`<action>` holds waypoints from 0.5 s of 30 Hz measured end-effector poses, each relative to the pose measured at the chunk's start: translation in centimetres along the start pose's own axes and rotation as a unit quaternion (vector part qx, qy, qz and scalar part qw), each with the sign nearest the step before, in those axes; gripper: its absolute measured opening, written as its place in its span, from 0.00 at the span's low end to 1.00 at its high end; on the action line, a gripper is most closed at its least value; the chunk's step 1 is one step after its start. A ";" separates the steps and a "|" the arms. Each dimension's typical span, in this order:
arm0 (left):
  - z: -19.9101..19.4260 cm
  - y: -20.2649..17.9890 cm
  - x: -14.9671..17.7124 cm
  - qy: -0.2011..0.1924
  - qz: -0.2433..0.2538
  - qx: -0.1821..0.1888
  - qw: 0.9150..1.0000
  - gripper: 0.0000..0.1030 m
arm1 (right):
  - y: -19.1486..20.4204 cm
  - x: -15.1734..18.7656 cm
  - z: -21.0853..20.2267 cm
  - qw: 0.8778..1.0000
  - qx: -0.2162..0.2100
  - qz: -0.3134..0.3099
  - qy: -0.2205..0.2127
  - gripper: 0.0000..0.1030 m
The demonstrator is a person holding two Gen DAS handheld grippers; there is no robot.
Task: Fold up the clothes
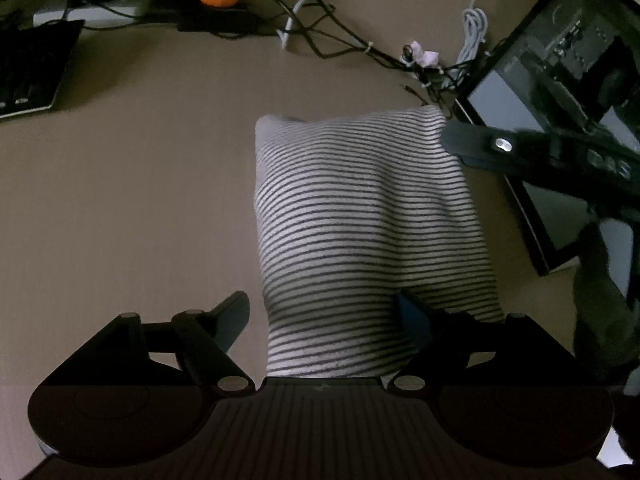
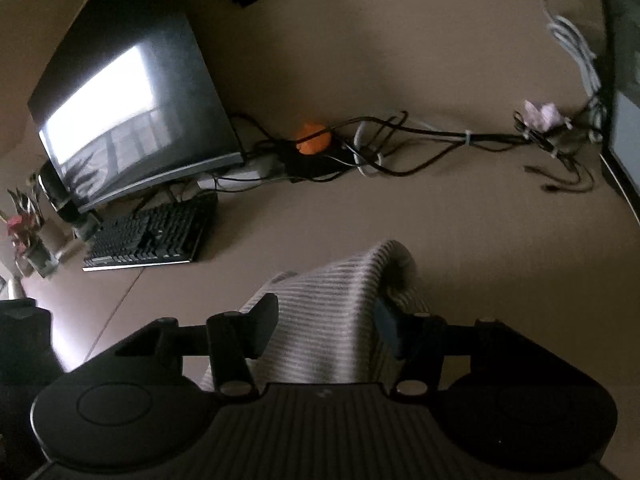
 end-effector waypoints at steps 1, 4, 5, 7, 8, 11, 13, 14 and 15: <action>0.0 0.0 0.0 0.000 0.001 -0.002 1.000 0.84 | 0.0 -0.1 1.0 1.000 0.014 -0.006 0.011 0.53; -0.2 0.0 0.1 -0.002 -0.003 -0.001 1.000 0.85 | -0.8 0.4 3.4 0.998 0.046 -0.004 0.044 0.53; -0.3 0.0 0.2 -0.003 -0.005 0.000 1.000 0.84 | -1.2 0.7 4.2 0.997 0.055 0.000 0.056 0.53; -0.6 0.1 0.3 -0.005 -0.005 0.001 1.000 0.84 | -1.6 1.0 4.5 0.996 0.058 0.006 0.061 0.53; -0.8 0.1 0.4 -0.005 -0.005 0.001 1.000 0.85 | -1.8 1.1 4.1 0.997 0.053 0.009 0.057 0.54; -0.8 0.4 0.5 -0.005 -0.011 -0.001 1.000 0.87 | -1.9 1.2 2.5 0.998 0.049 0.010 0.045 0.54; -0.8 0.6 0.5 -0.005 -0.015 -0.001 1.000 0.88 | -1.6 1.6 1.6 0.998 0.043 0.001 0.045 0.54; -0.7 0.6 0.5 -0.004 -0.016 -0.001 1.000 0.88 | -1.4 1.9 1.3 0.998 0.041 -0.005 0.048 0.54; -0.7 0.6 0.5 -0.003 -0.017 -0.001 1.000 0.88 | -1.3 2.3 1.0 0.998 0.038 -0.011 0.051 0.54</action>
Point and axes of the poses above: each gripper's, at about its wrist camera, not at the fingertips, and z roughly the way its jaws point, y to its left, x to its underside, the point moved 3 cm from there along z, roughly the way its jaws point, and after that the axes turned 8 degrees about y, right-handed, at the moved point
